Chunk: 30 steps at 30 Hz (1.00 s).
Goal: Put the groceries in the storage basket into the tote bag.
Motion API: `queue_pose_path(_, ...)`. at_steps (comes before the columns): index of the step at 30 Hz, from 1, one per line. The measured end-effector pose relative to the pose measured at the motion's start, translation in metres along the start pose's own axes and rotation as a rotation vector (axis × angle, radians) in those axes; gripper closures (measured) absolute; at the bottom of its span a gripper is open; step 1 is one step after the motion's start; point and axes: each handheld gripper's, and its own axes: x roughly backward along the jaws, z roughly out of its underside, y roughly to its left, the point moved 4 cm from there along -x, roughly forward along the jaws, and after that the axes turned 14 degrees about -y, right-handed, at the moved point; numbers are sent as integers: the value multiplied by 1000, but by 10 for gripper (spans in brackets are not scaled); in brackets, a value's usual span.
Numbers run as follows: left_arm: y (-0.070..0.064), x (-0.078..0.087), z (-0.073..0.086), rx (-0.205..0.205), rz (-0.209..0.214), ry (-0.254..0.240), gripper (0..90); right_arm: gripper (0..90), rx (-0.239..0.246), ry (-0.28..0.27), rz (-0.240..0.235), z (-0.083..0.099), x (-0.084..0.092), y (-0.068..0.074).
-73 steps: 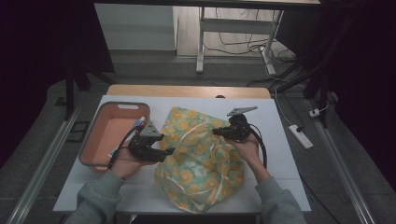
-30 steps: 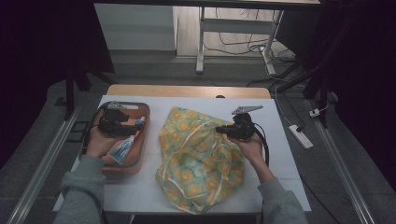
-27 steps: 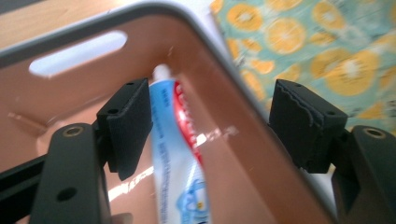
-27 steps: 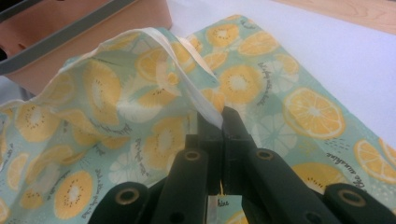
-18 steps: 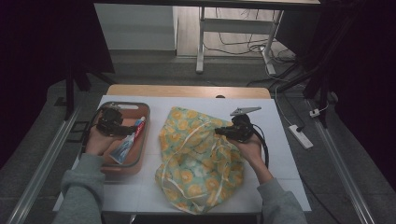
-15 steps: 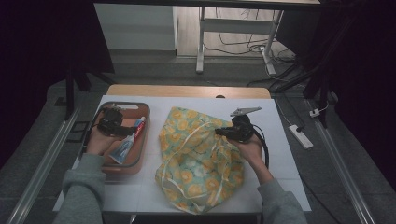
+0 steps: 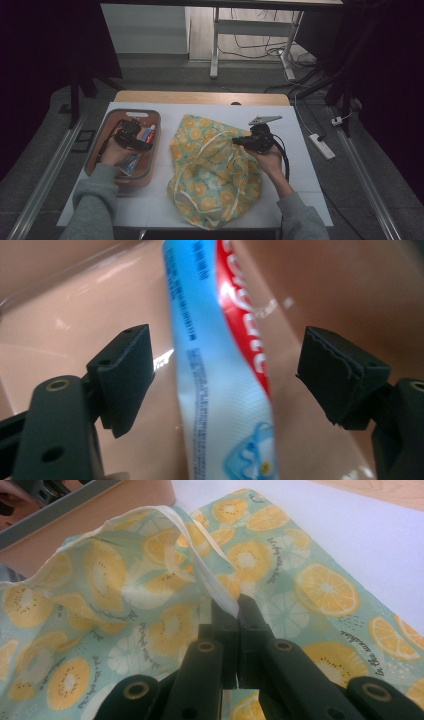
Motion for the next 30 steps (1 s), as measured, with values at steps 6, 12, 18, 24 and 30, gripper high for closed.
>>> queue_pose_path(6,-1,-5,3,-10,-31,38,316,887,14,6,5,0,-1,0)
queue_pose_path(12,0,-6,5,9,-18,46,468,887,11,1,7,-1,0,0)
queue_pose_path(18,6,3,4,-6,-65,28,712,887,14,4,8,-1,0,0)
queue_pose_path(24,7,-3,6,0,-43,31,641,887,17,1,9,-1,0,0)
queue_pose_path(30,7,-3,5,-29,-74,34,675,887,20,7,3,-1,0,4)
